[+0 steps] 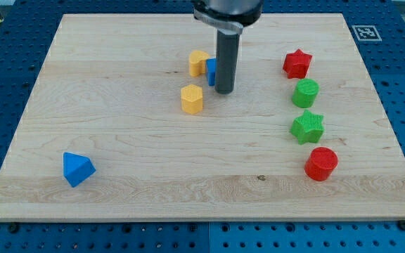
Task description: Move the yellow hexagon towards the left center
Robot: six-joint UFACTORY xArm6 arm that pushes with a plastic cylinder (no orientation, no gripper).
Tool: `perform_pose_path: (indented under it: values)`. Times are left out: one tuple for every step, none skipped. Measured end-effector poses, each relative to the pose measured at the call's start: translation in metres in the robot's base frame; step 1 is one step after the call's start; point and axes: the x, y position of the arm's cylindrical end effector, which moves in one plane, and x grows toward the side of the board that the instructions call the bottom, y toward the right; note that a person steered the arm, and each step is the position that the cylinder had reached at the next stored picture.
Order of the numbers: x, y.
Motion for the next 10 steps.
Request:
perform_pose_path:
  values:
    - [0.002, 0.0]
    - [0.029, 0.0]
    - [0.054, 0.0]
    - [0.057, -0.002]
    - [0.046, -0.014]
    - [0.038, -0.025]
    - [0.039, -0.029]
    - [0.052, -0.029]
    - [0.058, -0.029]
    - [0.058, -0.029]
